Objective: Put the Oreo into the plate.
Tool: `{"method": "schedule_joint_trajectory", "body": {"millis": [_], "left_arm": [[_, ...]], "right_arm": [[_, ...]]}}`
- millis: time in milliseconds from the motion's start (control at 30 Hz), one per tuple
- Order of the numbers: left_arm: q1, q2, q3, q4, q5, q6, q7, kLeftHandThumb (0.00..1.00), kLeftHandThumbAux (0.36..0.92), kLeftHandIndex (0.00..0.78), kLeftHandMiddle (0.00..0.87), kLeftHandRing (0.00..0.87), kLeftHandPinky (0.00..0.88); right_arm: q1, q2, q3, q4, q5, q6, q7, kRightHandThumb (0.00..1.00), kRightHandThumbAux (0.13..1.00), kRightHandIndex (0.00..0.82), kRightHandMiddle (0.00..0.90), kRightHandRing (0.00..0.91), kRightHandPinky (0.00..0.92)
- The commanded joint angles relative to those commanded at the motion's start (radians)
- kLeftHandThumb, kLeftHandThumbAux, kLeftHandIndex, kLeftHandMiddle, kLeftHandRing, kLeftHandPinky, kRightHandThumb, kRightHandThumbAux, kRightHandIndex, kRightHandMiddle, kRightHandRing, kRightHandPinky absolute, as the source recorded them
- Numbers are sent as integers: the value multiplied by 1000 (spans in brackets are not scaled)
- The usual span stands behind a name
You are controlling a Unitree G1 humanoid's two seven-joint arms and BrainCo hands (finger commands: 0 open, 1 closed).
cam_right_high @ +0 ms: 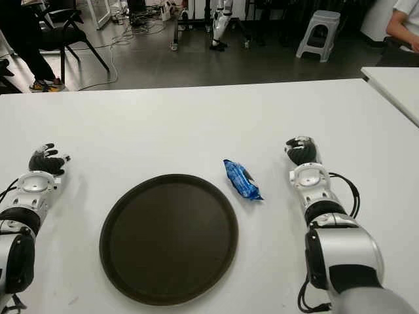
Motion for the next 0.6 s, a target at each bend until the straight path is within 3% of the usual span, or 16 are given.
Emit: {"method": "schedule_joint_trajectory", "body": {"millis": [600], "left_arm": [[-4, -4, -8, -1, 6, 8, 11, 274, 760, 110, 152, 180, 196]], "right_arm": [[0, -8, 10, 1, -14, 4, -2, 690, 726, 411, 345, 370, 408]]}}
